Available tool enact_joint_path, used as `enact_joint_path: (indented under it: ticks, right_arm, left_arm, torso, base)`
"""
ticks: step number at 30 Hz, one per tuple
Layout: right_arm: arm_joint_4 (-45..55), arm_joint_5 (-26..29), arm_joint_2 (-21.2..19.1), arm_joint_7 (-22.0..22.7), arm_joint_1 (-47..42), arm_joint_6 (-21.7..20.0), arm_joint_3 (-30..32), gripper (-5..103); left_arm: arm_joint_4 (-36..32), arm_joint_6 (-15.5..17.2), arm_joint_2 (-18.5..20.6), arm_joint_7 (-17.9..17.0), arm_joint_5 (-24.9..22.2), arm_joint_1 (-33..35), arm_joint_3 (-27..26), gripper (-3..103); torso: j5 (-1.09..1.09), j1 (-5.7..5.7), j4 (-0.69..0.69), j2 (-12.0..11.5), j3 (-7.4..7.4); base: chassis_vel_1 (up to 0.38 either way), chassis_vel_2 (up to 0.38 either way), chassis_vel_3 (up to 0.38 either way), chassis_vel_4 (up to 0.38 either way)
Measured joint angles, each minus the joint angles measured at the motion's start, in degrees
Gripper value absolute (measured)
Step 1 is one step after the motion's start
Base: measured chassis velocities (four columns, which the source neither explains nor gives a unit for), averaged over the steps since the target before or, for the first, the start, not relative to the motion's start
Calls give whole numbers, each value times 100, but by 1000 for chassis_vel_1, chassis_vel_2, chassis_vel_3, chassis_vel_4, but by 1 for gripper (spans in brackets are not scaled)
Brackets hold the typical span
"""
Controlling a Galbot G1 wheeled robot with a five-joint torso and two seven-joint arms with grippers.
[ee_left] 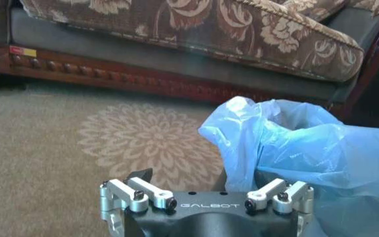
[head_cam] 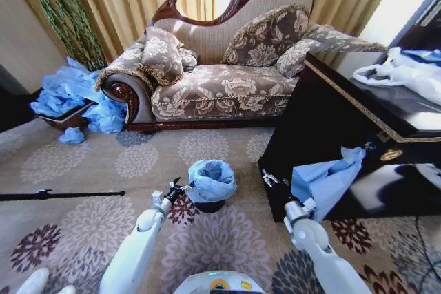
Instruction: Place a garbage bag over the trash bin.
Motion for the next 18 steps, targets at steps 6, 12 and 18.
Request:
enact_joint_path:
  ticks: [6, 12, 18]
  right_arm:
    - [-27, -31, 62, 7, 94, -53, -62, 100]
    - [-28, -54, 116, 4, -43, -55, 104, 100]
    - [57, -618, 282, -69, -511, -31, 105, 100]
  left_arm:
    - [39, -73, 43, 0, 72, 143, -109, 100]
    - [329, -199, 66, 3, 106, 147, -135, 100]
    - [764, -304, 27, -31, 114, -33, -122, 100]
  torso:
    - [0, 0, 0, 0, 0]
    - [-2, 0, -1, 0, 0]
    - [-1, 0, -3, 0, 0]
  base:
    - [0, 0, 0, 0]
    - [0, 0, 0, 0]
    - [0, 0, 0, 0]
